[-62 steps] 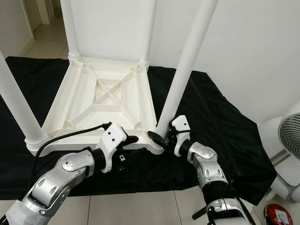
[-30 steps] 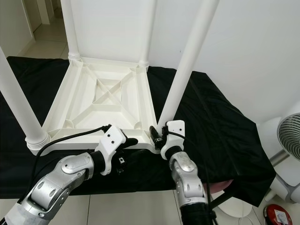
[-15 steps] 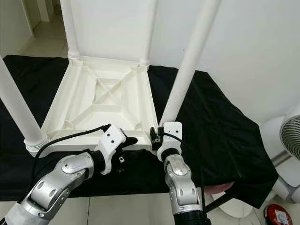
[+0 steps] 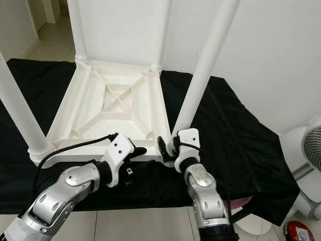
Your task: Building children table
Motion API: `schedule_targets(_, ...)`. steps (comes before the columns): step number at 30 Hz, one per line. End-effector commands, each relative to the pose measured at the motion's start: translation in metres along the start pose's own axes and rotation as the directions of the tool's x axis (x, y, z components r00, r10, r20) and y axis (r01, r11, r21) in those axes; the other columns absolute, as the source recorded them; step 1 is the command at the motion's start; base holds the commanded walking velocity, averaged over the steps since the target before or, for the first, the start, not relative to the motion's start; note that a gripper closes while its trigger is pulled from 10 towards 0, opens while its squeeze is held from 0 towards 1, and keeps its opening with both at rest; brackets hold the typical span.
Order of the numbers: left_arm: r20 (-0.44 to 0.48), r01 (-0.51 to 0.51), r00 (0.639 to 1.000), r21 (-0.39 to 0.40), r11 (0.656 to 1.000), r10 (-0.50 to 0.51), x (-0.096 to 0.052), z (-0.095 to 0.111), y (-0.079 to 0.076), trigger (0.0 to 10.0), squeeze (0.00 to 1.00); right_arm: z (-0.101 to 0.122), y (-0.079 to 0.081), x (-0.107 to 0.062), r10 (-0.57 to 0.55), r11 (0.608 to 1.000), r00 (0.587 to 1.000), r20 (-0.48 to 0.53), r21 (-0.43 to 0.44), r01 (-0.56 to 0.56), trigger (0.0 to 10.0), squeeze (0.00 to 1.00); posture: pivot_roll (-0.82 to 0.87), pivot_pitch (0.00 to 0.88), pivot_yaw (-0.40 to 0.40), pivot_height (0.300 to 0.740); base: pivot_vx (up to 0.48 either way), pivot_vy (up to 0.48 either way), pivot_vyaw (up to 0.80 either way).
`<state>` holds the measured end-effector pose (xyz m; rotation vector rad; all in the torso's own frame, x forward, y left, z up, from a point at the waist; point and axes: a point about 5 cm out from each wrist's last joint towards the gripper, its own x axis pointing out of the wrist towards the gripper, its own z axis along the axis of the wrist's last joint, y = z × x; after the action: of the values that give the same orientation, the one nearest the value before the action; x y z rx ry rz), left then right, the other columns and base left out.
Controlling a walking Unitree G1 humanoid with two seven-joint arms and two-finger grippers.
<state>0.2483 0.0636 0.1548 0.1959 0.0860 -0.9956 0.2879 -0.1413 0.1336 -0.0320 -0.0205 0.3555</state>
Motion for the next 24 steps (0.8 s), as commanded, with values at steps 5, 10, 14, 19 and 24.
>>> schedule_targets(5,0.005,0.032,0.999,0.005,0.999,-0.032,0.001,0.002,-0.003,10.0,0.00,-0.002,-0.024,-0.002,0.085,0.996,0.996,-0.008,-0.035,-0.086,10.0,0.00,0.03,0.000,-0.130,0.740,0.000,0.000,0.00)
schedule_targets(10,0.005,0.036,0.999,0.010,0.999,-0.037,0.002,0.003,-0.001,10.0,0.00,-0.004,-0.033,0.002,0.168,0.983,0.985,-0.027,-0.075,-0.170,10.0,0.00,0.02,0.000,-0.123,0.740,0.000,0.000,0.00)
schedule_targets(14,0.007,0.040,0.999,0.015,0.999,-0.040,0.003,0.004,-0.001,10.0,0.00,-0.005,-0.034,0.008,0.247,0.964,0.968,-0.037,-0.088,-0.250,10.0,0.00,0.02,0.000,-0.120,0.740,0.000,0.000,0.00)
schedule_targets(19,0.006,0.048,0.999,0.018,0.999,-0.048,0.003,0.004,0.000,10.0,0.00,-0.008,-0.029,0.020,0.340,0.934,0.938,-0.070,-0.092,-0.345,10.0,0.00,0.02,0.000,-0.111,0.740,0.000,0.000,0.00)
schedule_targets(24,0.007,0.047,0.999,0.023,0.999,-0.048,0.004,0.005,0.001,10.0,0.00,-0.017,-0.015,0.035,0.414,0.904,0.904,-0.103,-0.073,-0.422,8.5,0.00,0.03,0.000,-0.109,0.740,0.000,0.000,0.00)
